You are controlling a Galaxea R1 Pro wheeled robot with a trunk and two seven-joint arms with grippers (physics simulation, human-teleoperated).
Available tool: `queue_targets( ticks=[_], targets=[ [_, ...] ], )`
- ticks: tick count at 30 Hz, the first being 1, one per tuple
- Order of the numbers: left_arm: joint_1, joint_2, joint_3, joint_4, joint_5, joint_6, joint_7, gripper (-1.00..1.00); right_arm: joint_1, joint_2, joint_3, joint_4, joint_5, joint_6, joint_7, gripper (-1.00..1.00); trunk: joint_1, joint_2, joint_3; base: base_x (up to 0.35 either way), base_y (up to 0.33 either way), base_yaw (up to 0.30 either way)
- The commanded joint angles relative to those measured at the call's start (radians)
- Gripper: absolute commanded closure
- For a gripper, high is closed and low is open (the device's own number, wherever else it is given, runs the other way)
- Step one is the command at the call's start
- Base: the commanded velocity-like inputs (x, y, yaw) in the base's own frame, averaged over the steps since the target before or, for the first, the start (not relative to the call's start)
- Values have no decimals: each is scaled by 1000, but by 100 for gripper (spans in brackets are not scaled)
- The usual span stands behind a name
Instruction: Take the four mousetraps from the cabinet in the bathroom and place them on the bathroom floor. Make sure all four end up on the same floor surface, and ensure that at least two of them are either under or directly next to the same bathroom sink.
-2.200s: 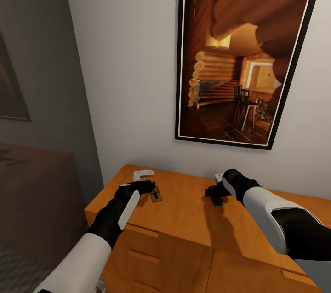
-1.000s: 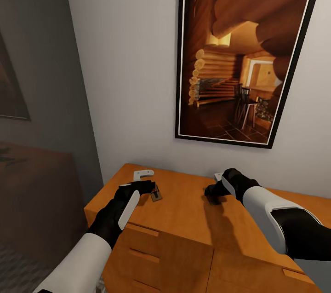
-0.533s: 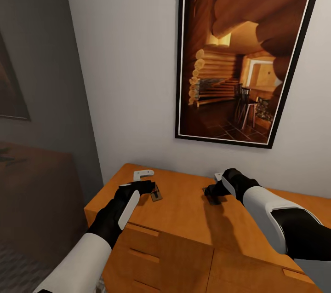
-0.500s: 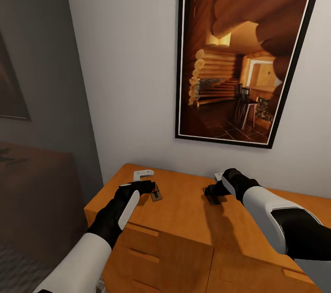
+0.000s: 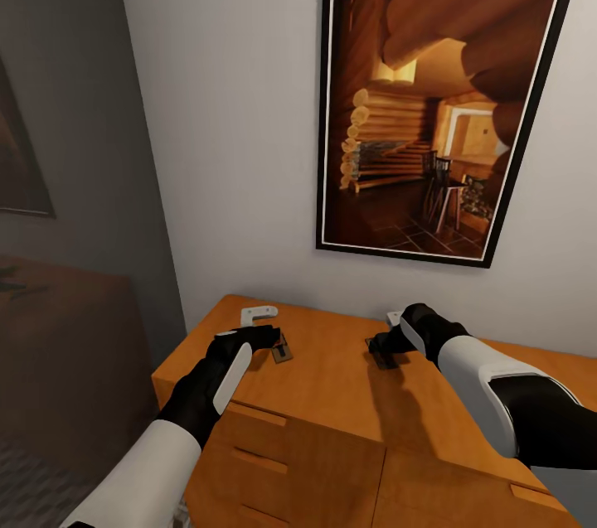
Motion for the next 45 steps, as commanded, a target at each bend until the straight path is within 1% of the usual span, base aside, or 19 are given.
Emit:
queue_targets(
  ticks=[1,3,45],
  targets=[
    [-1,0,-2,-1,11,3,9,-100,0,0,21,12,15,4,5,100,0,-1,-2,0,0,0],
    [-1,0,-2,-1,11,3,9,-100,0,-1,21,12,15,4,5,100,0,-1,-2,0,0,0],
    [-1,-1,-4,-1,9,3,10,-100,0,-1,19,0,15,4,8,100,-161,293,130,0,0,0]
  ],
)
